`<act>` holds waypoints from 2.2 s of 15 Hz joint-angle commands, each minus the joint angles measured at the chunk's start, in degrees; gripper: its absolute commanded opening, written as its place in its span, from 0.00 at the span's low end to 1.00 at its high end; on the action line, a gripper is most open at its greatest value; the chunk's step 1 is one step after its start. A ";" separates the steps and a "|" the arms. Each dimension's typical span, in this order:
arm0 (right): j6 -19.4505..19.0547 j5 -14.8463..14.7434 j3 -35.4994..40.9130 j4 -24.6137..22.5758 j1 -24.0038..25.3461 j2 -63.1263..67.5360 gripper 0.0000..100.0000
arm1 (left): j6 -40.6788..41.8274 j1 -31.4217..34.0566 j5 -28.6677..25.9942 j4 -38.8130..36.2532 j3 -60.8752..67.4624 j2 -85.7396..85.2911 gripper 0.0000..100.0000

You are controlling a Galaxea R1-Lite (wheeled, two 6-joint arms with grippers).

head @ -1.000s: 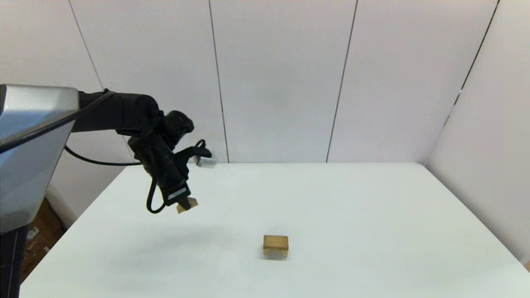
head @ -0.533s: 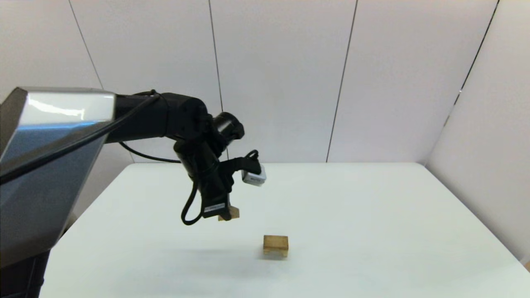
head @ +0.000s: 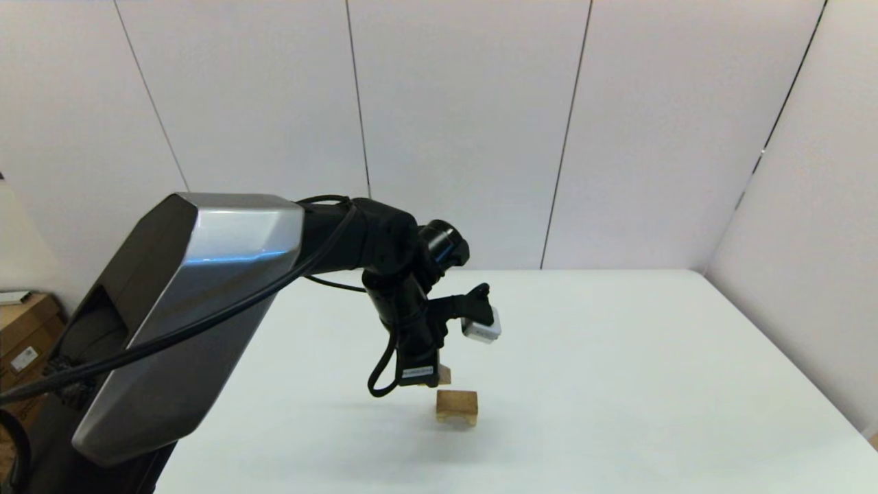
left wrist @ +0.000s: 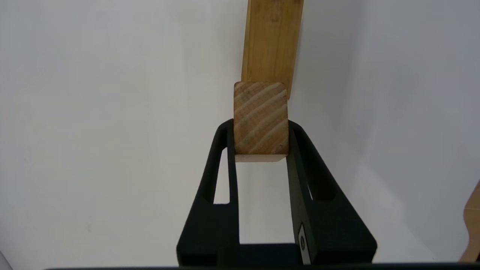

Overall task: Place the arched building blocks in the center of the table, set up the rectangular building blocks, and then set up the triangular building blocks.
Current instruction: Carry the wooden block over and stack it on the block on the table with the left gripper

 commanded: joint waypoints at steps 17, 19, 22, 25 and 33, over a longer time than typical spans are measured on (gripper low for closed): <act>-0.02 0.01 0.09 0.01 0.06 -0.01 1.00 | 1.01 -2.99 -0.06 -1.66 0.00 3.18 0.00; -0.02 0.01 0.09 0.01 -0.02 -0.01 1.00 | 1.01 -2.99 0.02 -1.84 0.00 3.45 0.00; -0.02 0.01 0.09 0.01 -0.02 0.07 1.00 | 1.01 -2.99 0.11 -3.24 0.00 4.06 0.00; -0.02 0.01 0.09 0.01 0.06 -0.01 1.00 | 1.01 -2.99 0.02 -5.70 -0.09 4.76 0.00; -0.02 0.01 0.09 0.01 0.06 -0.01 1.00 | 1.19 -2.90 -0.06 -5.35 -0.09 4.85 0.00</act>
